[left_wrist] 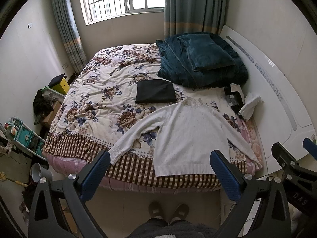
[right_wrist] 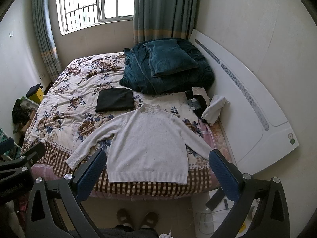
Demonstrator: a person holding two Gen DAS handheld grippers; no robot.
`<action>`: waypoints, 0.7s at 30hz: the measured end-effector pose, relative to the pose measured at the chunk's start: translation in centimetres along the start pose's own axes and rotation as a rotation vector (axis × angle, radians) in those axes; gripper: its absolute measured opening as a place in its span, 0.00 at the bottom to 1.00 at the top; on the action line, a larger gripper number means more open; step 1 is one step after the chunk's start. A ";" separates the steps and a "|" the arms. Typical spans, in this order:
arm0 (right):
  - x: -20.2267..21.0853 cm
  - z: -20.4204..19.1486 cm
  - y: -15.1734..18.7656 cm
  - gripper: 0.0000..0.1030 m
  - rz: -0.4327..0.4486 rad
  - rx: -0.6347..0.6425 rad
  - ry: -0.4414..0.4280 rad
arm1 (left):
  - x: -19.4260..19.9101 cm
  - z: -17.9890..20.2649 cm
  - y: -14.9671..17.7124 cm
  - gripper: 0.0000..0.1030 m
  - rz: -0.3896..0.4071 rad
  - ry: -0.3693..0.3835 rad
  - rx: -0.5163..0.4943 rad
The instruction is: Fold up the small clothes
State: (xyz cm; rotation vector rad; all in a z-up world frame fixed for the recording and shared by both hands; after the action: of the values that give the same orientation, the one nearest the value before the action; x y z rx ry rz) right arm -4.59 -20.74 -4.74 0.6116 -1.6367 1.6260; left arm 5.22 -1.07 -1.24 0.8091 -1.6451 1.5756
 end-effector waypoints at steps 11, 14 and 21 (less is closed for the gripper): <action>-1.3 -0.6 -0.9 1.00 -0.023 -0.018 0.007 | -1.8 0.5 -2.4 1.00 0.003 -0.014 -0.018; -4.3 0.1 -0.7 1.00 -0.048 -0.061 0.023 | -5.3 1.0 -2.8 1.00 0.000 -0.026 -0.032; -16.5 7.1 3.7 1.00 -0.172 -0.262 0.146 | -17.4 5.0 -2.8 1.00 -0.067 -0.053 -0.114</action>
State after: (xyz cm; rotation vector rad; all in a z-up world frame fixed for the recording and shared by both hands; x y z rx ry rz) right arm 1.50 -30.06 -19.32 0.4737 -1.6078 1.2764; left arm 16.83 -6.84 -14.20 0.8429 -1.7110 1.4123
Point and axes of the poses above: each gripper's, at about its wrist camera, not at the fingertips, and x roughly against the way its jaws point, z to its right, y to its underside, the point moved 5 cm from there along -x, roughly the way its jaws point, and after that the axes turned 2 degrees about x, right-handed, at the moved point
